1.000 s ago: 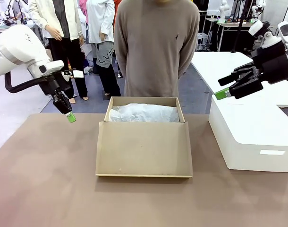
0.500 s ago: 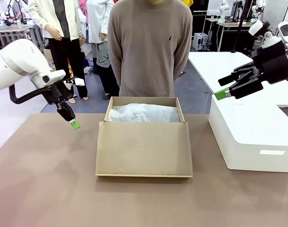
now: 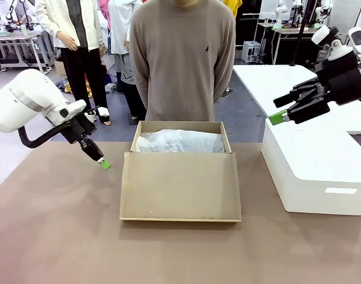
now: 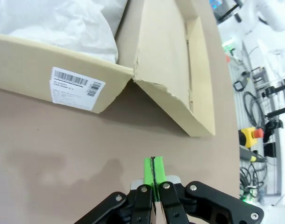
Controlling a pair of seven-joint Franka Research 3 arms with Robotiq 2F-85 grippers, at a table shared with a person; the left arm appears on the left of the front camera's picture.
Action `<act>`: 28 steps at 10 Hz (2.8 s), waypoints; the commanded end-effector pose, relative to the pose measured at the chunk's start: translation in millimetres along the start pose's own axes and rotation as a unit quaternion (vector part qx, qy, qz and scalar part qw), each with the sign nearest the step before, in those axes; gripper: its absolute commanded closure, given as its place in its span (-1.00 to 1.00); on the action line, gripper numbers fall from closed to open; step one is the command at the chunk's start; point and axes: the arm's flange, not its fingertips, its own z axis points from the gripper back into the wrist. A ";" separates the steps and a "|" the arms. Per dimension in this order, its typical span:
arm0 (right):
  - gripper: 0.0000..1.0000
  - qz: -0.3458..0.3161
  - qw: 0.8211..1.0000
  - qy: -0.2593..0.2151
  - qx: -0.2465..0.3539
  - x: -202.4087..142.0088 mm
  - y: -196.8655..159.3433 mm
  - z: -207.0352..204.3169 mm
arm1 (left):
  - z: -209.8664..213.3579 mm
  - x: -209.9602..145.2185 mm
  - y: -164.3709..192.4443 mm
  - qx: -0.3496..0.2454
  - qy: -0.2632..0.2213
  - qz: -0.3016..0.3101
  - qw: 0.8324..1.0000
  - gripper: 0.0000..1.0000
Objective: Pack the shoes into the box.
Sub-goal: Close the Shoes Box.
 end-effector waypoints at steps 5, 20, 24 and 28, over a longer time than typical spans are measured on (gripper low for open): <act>-1.00 0.014 1.000 -0.015 0.002 -0.3 -2.3 -2.9 | -33.2 -5.0 12.0 -0.007 -0.021 -0.005 1.000 1.00; -1.00 0.014 1.000 -0.015 0.002 -0.3 -2.3 -2.9 | -81.7 6.7 12.1 -0.081 -0.038 -0.019 0.996 1.00; -1.00 0.014 1.000 -0.015 0.002 -0.3 -2.3 -2.9 | -93.7 11.6 8.1 -0.106 -0.029 -0.025 0.994 1.00; -1.00 0.014 1.000 -0.015 0.002 -0.3 -2.3 -2.9 | -94.4 10.8 2.0 -0.148 -0.019 -0.024 0.989 1.00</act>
